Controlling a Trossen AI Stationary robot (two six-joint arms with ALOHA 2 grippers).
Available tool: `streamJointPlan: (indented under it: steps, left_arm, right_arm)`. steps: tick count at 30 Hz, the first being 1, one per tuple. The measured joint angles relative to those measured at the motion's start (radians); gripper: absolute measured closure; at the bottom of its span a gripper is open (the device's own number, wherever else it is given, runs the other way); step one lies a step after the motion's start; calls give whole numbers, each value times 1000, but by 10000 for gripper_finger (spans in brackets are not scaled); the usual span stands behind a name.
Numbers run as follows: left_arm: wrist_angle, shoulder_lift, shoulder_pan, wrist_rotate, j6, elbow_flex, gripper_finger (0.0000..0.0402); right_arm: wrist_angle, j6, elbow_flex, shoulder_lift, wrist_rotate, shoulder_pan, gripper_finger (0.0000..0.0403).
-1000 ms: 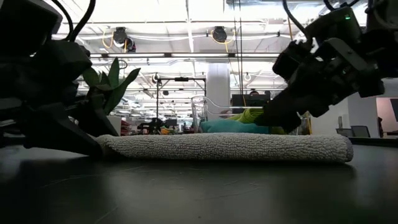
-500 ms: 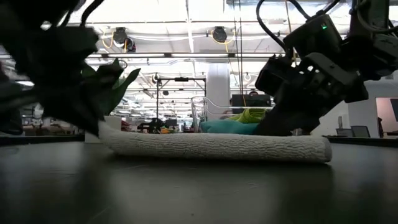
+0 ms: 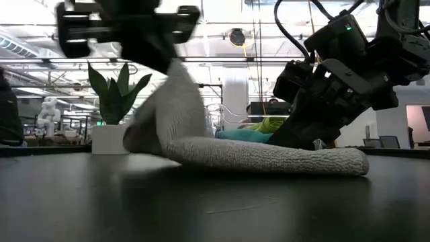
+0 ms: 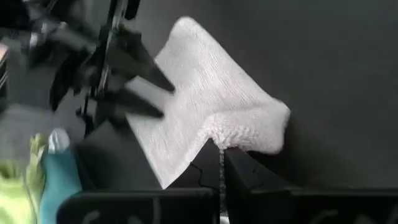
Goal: Fold microfiber towels
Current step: Fold the gray towel
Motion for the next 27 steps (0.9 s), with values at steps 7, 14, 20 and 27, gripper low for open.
streamJointPlan:
  steps: [7, 14, 20, 27]
  left_arm:
    - [-185, 289, 37, 54, 118, 320, 400]
    - [-348, 504, 34, 82, 229, 631, 400]
    - [-382, 557, 42, 136, 306, 757, 400]
    - [-373, 576, 63, 188, 226, 795, 394]
  right_arm:
    - [-39, 8, -1, 2, 52, 0, 229]
    - [-13, 16, -33, 4, 173, 8, 229]
    - [98, -3, -91, 3, 177, 11, 229]
    - [114, 17, -101, 25, 189, 17, 229]
